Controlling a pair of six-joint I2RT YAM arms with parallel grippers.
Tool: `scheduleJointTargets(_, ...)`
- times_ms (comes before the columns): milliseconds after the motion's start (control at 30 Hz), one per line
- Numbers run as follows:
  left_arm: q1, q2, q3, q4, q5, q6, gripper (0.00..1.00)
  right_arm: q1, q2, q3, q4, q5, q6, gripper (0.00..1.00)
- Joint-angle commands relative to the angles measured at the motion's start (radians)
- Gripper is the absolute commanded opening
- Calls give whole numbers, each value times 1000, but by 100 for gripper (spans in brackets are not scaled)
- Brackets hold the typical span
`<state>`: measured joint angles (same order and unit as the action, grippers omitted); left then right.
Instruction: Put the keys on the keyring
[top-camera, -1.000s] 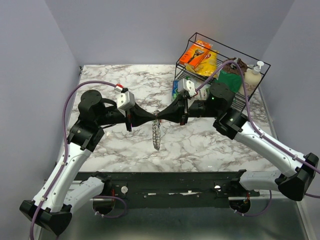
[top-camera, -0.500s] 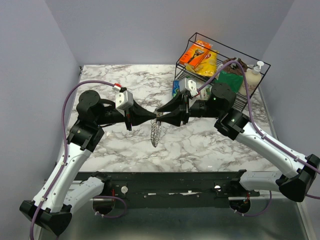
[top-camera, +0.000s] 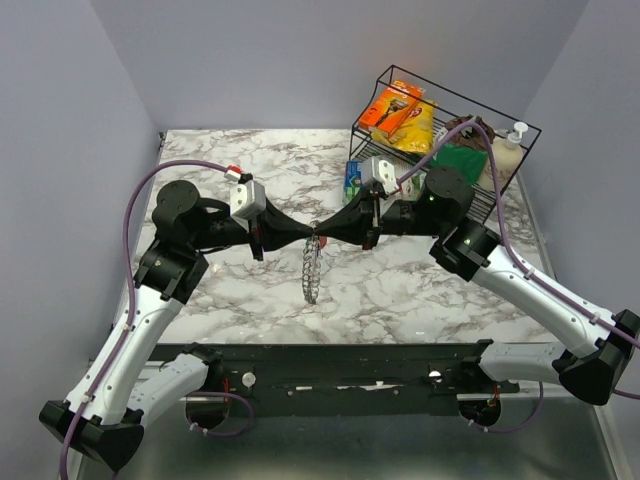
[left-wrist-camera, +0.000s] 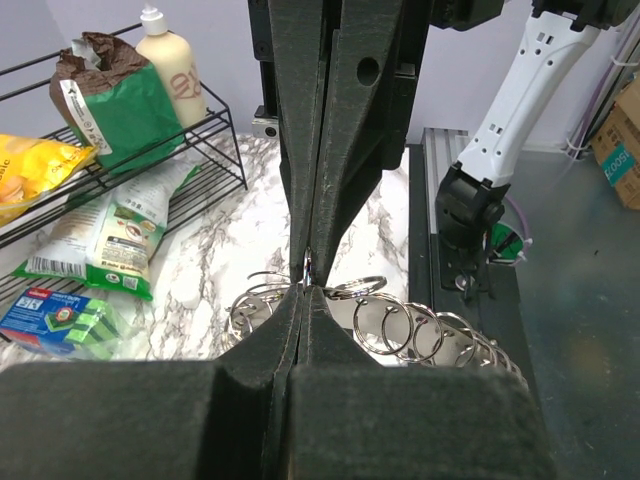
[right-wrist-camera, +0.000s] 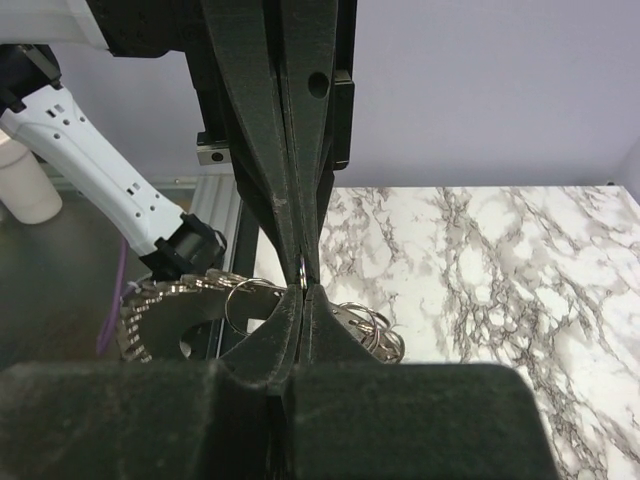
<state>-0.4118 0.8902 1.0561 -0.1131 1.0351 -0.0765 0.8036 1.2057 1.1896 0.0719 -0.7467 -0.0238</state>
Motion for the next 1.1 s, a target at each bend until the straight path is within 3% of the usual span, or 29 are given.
scheduleJointTargets(0, -2, -17, 21, 72, 29, -9, 0, 3, 5, 4, -12, 0, 4, 1)
scheduleJointTargets(267, -2, -23, 27, 66, 10, -9, 0, 5, 6, 21, -38, -2, -4, 1)
scheduleJointTargets(500, -2, 2, 100, -109, 5, 101, 37, 3, -9, 33, -99, 39, -45, 0)
scheduleJointTargets(633, -2, 38, 163, -218, 5, 168, 53, 3, -5, 56, -147, 53, -74, 0)
scheduleJointTargets(833, -2, 127, 287, -445, -24, 299, 65, 2, 14, 114, -254, 50, -137, 1)
scheduleJointTargets(1000, -10, 214, 401, -649, -70, 398, 66, 2, 52, 179, -395, 29, -205, 0)
scheduleJointTargets(1067, -18, 222, 409, -657, -79, 403, 66, 2, 66, 217, -438, 20, -226, 1)
